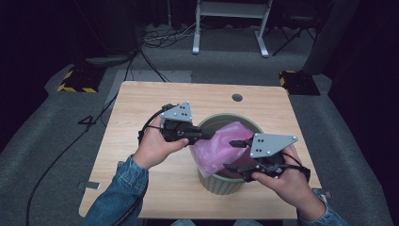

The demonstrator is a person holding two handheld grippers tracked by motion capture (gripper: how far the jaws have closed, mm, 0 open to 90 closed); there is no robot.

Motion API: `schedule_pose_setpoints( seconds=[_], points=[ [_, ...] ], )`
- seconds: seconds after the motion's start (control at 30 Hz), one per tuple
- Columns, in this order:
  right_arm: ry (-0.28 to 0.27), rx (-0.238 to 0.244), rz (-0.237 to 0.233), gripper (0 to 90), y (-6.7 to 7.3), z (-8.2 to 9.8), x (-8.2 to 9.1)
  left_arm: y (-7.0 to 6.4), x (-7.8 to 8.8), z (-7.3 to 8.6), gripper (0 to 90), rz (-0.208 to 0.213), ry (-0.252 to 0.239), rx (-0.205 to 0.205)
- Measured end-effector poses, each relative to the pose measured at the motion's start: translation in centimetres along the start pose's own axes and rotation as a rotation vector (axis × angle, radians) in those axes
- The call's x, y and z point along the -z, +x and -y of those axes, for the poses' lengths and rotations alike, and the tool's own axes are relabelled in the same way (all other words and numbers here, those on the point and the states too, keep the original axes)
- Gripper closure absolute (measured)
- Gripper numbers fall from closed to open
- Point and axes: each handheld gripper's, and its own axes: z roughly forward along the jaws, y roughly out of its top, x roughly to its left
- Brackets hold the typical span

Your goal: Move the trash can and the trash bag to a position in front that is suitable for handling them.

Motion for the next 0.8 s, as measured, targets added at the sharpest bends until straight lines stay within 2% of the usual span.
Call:
schedule_pose_setpoints(
  seconds=[0.07,0.1,0.13,0.17,0.2,0.27,0.3,0.33,0.37,0.43,0.47,0.5,0.6,0.63,0.67,0.7,0.8],
  points=[
    [0.005,0.016,-0.02,50.0,0.2,-0.3,-0.4,0.0,-0.3,0.0,90.0,0.006,0.001,0.004],
    [0.023,0.03,-0.041,68.5,0.4,-0.5,-0.8,0.0,-0.5,0.1,90.0,0.01,0.0,0.004],
    [0.023,0.03,-0.041,68.5,0.4,-0.5,-0.8,0.0,-0.5,0.1,89.5,0.01,0.0,0.004],
    [0.027,0.032,-0.052,75.3,0.5,-0.6,-0.9,0.0,-0.5,0.1,89.5,0.012,-0.003,0.006],
    [0.039,0.036,-0.06,88.2,0.6,-0.6,-1.0,0.0,-0.4,0.2,82.8,0.004,-0.016,0.009],
    [0.037,0.034,-0.058,90.0,0.5,-0.6,-1.0,0.0,-0.3,0.3,73.2,-0.005,-0.021,0.007],
    [0.019,0.024,-0.047,90.0,0.2,-0.5,-0.8,0.0,0.0,0.5,67.6,-0.035,-0.03,-0.015],
    [0.019,0.024,-0.047,90.0,0.2,-0.5,-0.8,0.0,0.0,0.5,62.3,-0.035,-0.03,-0.015],
    [-0.005,0.01,-0.032,90.0,-0.3,-0.3,-0.4,-0.1,0.4,0.6,57.5,-0.071,-0.033,-0.036],
    [-0.018,-0.002,-0.029,90.0,-0.6,-0.2,-0.1,-0.2,0.6,0.7,55.1,-0.073,-0.039,-0.042],
    [-0.042,-0.022,-0.017,90.0,-1.1,-0.1,0.3,-0.4,1.0,0.7,52.4,-0.056,-0.058,-0.049],
    [-0.042,-0.022,-0.017,90.0,-1.1,-0.1,0.3,-0.4,1.0,0.7,52.1,-0.056,-0.058,-0.049],
    [-0.075,-0.036,0.013,90.0,-1.6,-0.1,0.9,-0.9,1.3,0.6,51.5,-0.017,-0.084,-0.073],
    [-0.096,-0.038,0.037,90.0,-1.9,-0.2,1.3,-1.3,1.5,0.5,51.5,0.012,-0.093,-0.09],
    [-0.096,-0.038,0.037,90.0,-1.9,-0.2,1.3,-1.3,1.5,0.5,51.1,0.012,-0.093,-0.09],
    [-0.111,-0.045,0.052,90.0,-2.1,-0.3,1.6,-1.7,1.6,0.4,50.6,0.043,-0.102,-0.101],
    [-0.118,-0.056,0.071,90.0,-2.6,-0.4,1.8,-1.9,1.8,0.2,48.9,0.064,-0.113,-0.108]
  ],
)
